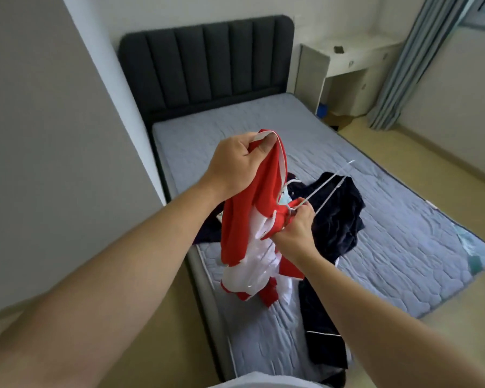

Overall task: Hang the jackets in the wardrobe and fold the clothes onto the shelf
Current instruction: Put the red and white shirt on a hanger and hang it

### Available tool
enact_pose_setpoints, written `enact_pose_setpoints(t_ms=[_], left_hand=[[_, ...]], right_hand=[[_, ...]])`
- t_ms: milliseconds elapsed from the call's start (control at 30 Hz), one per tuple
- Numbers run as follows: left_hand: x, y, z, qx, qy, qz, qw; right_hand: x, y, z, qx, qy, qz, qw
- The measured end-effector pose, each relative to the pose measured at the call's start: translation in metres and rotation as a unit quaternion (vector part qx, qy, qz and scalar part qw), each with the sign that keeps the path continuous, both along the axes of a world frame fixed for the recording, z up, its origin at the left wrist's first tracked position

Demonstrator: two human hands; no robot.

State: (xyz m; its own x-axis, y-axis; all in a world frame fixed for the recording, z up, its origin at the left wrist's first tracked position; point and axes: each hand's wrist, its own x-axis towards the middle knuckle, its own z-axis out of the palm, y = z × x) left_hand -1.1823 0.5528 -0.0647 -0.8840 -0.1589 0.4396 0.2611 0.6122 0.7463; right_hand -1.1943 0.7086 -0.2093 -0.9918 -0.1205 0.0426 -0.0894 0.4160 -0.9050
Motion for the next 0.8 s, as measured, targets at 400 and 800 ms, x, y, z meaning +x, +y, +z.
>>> enact_pose_setpoints(t_ms=[400, 800], left_hand=[[0.033, -0.071, 0.006, 0.038, -0.047, 0.144, 0.988], [0.069, -0.057, -0.067, -0.081, -0.281, 0.061, 0.954]], right_hand=[[0.004, -0.066, 0.039, -0.030, -0.004, 0.055, 0.998], [0.011, -0.087, 0.100, -0.029, -0.053, 0.115, 0.992]])
